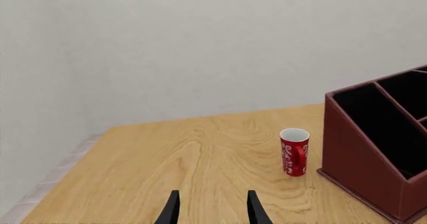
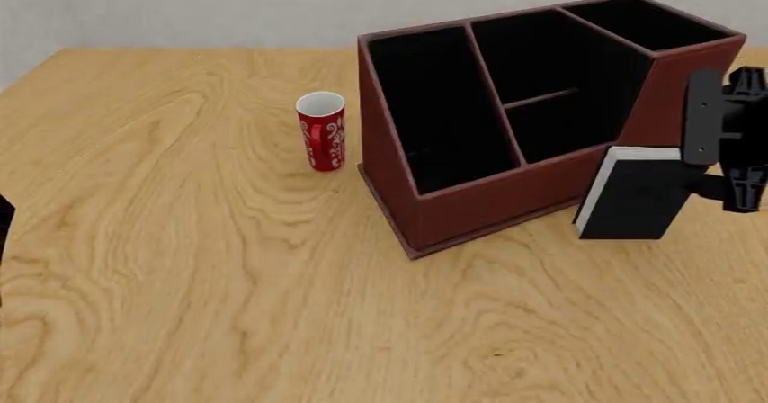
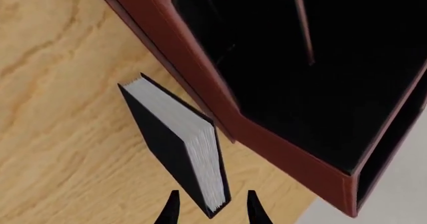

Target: Pick up the book and place it in the left compartment of the caddy.

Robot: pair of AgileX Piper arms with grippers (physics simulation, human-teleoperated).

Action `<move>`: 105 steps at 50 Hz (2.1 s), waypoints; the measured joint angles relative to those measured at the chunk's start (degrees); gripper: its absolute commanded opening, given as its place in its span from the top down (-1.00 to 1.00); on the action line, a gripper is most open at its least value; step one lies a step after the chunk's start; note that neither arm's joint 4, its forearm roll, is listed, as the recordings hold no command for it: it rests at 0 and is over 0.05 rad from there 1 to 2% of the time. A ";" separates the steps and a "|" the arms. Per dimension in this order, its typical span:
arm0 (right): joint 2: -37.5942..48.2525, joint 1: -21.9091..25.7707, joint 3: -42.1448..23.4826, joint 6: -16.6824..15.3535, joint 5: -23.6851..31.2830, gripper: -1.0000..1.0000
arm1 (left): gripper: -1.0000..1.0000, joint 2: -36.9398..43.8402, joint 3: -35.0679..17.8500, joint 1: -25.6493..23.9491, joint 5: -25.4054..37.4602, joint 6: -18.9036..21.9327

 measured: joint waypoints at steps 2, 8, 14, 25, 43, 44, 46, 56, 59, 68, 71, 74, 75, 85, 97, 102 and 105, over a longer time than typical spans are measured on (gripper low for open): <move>0.39 0.03 -0.08 -0.11 -0.19 -1.00 | -1.00 0.03 0.06 0.10 -0.06 -0.02; 1.53 0.16 -0.38 -0.38 -0.71 -1.00 | -1.00 0.13 0.23 0.37 -0.28 -0.07; 2.58 0.45 -0.54 -0.49 -1.23 -1.00 | -1.00 0.20 0.45 0.61 -0.54 -0.13; 4.20 0.98 -0.29 -0.61 -2.27 -1.00 | -1.00 0.27 0.93 1.01 -0.94 -0.19; 4.03 1.29 1.08 -1.50 -2.45 1.00 | -1.00 0.19 1.51 1.28 -1.24 -0.28; 3.81 1.26 1.22 -1.64 -2.48 1.00 | -1.00 0.17 1.52 1.29 -1.24 -0.30; 3.36 1.21 1.59 -1.90 -2.38 1.00 | -1.00 0.14 1.54 1.29 -1.22 -0.33; 0.18 1.16 3.94 -2.73 -1.84 1.00 | -1.00 -0.04 1.50 1.15 -1.09 -0.59; -1.29 1.22 5.00 -2.93 -1.57 1.00 | -1.00 -0.10 1.45 0.99 -1.07 -0.71; -6.94 1.94 8.67 -3.36 1.04 1.00 | -1.00 -0.27 1.06 0.36 -0.83 -1.14; -8.93 2.36 9.69 -3.21 2.76 1.00 | -1.00 -0.32 0.82 0.12 -0.72 -1.31; -10.82 2.83 10.53 -3.26 4.11 1.00 | -1.00 -0.37 0.55 -0.13 -0.59 -1.48; -11.43 2.94 10.75 -3.28 4.52 1.00 | -1.00 -0.39 0.46 -0.21 -0.55 -1.53; -17.62 3.10 12.06 -3.59 9.84 1.00 | -1.00 -0.50 -0.73 -0.78 0.06 -2.12; -25.09 2.98 10.08 -1.79 19.70 1.00 | -1.00 -0.56 -1.56 -1.52 0.22 -2.97; -27.85 3.63 7.26 0.66 25.58 1.00 | -1.00 -0.57 -1.82 -1.85 0.21 -3.36; -28.85 4.79 5.08 3.29 28.90 1.00 | -1.00 -0.57 -2.07 -2.00 0.26 -3.59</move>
